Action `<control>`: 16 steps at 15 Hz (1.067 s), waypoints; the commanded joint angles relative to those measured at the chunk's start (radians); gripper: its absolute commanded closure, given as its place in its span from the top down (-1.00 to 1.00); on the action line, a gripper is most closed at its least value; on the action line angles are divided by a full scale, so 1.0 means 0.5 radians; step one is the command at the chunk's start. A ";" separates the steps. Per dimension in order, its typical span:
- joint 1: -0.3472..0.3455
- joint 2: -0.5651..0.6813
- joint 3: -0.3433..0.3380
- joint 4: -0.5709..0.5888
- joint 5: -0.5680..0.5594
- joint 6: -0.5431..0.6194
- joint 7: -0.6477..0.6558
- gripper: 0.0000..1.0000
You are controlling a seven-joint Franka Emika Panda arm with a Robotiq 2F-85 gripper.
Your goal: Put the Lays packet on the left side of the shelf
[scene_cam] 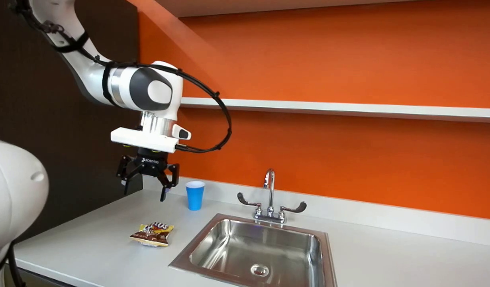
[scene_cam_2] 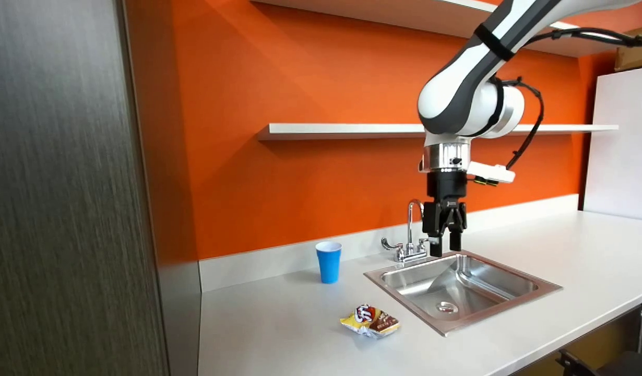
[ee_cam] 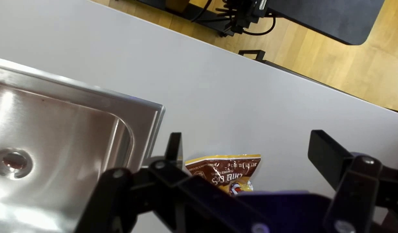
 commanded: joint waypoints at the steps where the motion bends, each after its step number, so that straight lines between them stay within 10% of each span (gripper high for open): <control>1: 0.063 0.152 0.064 0.002 0.081 0.187 -0.056 1.00; 16: 0.056 0.845 0.251 0.270 0.250 0.622 -0.261 1.00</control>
